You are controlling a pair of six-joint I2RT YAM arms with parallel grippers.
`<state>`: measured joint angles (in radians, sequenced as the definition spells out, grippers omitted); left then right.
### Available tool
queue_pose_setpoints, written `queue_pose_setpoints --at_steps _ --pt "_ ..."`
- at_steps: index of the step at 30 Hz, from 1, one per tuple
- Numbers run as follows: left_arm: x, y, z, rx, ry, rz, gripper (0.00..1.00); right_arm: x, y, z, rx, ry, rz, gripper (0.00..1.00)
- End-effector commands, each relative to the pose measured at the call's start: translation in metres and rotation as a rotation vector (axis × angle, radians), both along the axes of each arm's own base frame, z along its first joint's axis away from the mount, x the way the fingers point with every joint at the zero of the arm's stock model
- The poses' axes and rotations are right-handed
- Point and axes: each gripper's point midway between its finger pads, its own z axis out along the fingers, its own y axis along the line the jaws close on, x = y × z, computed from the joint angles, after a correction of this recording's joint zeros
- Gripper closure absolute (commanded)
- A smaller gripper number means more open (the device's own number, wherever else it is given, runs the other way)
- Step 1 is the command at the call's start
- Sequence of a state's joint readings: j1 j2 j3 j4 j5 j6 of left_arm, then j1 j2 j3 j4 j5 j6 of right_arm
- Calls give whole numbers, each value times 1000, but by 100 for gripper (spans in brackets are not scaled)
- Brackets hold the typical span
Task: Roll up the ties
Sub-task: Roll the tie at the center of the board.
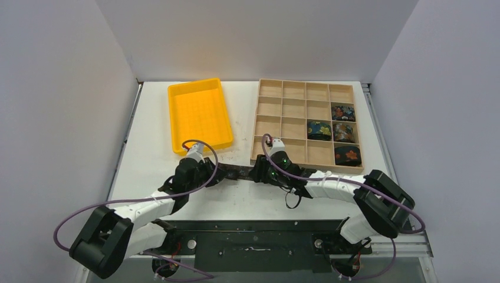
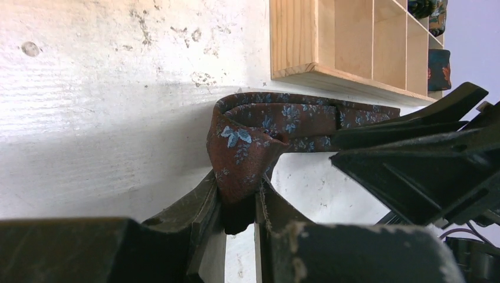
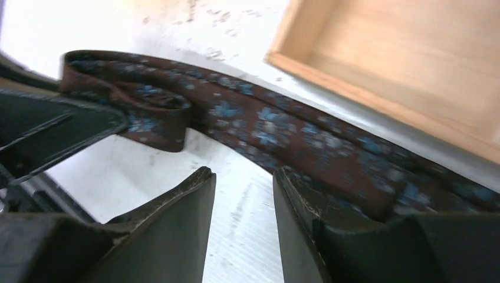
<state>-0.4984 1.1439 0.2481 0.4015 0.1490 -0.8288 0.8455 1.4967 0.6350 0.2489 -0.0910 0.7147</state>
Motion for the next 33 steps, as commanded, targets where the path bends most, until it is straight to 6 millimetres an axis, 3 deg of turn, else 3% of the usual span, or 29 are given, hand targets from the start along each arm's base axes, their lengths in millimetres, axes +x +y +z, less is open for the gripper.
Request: queue_pose_setpoints --at_steps 1,7,13,20,27,33 --pt "5 9 9 84 -12 32 100 23 -48 -1 -116 -100 -185 60" --pt "-4 1 2 25 40 19 100 22 -80 -24 -235 -92 -272 66" --pt "-14 -4 -1 -19 85 4 100 -2 -102 -43 -255 -41 -303 68" --pt "-20 0 -1 9 134 17 100 -44 -108 -52 -237 0 -284 68" --pt "-33 14 -11 122 210 14 100 -65 -101 -46 -195 1 -264 67" --pt "-34 33 -10 202 205 75 100 -62 -103 -26 -185 -56 -272 61"
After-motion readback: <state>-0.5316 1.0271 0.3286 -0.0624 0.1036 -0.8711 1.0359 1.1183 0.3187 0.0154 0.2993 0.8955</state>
